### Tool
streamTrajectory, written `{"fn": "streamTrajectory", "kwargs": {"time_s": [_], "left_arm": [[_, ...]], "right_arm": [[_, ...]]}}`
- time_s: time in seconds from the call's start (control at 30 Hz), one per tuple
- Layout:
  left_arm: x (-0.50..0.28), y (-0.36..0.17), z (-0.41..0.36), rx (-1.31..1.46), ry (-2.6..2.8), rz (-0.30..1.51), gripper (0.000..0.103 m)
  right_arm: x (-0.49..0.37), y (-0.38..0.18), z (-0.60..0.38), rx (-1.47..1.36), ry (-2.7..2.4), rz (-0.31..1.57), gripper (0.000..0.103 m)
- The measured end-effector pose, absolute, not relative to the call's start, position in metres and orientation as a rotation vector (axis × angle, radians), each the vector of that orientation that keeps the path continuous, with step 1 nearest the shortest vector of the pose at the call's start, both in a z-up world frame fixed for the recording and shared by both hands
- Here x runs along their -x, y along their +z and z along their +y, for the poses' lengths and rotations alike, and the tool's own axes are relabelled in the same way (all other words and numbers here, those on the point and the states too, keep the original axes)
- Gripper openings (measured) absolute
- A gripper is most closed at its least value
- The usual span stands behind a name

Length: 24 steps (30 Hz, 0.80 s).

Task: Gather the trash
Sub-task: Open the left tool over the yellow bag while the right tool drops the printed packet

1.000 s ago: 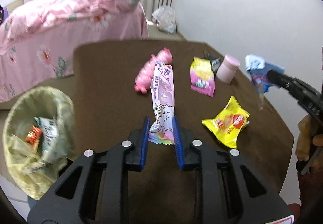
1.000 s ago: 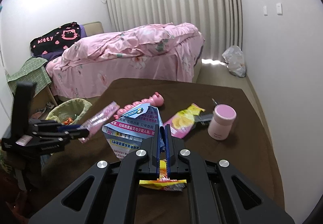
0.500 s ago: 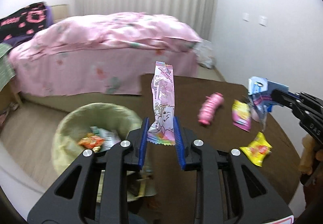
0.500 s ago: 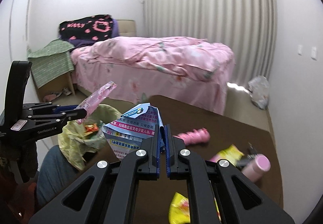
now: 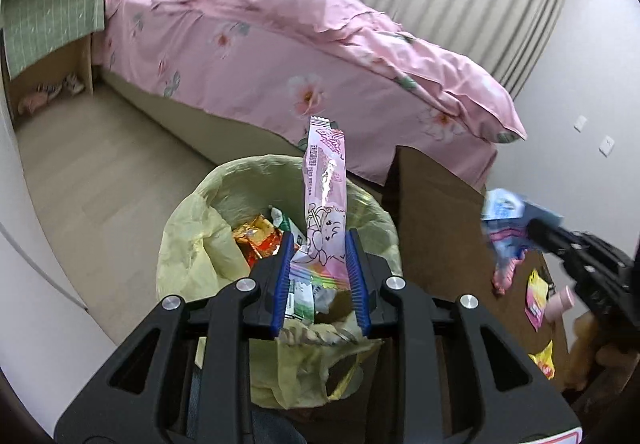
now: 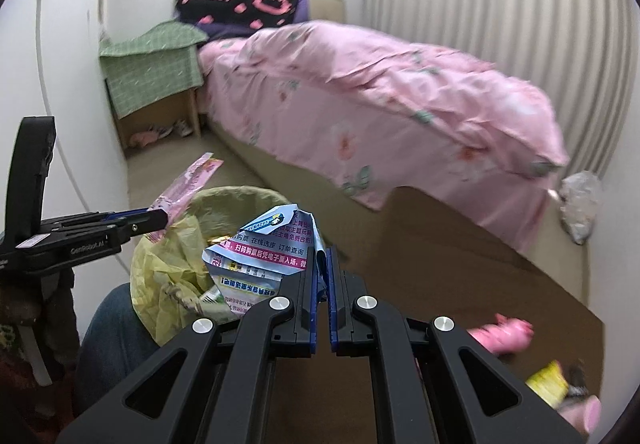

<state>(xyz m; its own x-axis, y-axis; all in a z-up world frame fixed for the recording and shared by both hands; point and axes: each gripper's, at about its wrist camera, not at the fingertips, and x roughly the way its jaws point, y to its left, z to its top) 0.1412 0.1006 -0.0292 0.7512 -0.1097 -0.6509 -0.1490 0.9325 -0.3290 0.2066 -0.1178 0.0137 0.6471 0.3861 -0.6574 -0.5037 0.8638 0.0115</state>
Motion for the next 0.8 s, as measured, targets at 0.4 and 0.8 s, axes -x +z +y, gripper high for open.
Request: {"fn": "streamTrajectory", "kwargs": {"time_s": [0.4, 0.8], "left_arm": [[-0.17, -0.055, 0.119, 0.457, 0.1, 0.768, 0.028], [-0.165, -0.053, 0.134, 0.531, 0.161, 0.732, 0.052]], "right_arm": [[-0.268, -0.044, -0.061, 0.189, 0.626, 0.845, 0.006], [-0.258, -0.049, -0.093, 0.099, 0.613, 0.857, 0.042]]}}
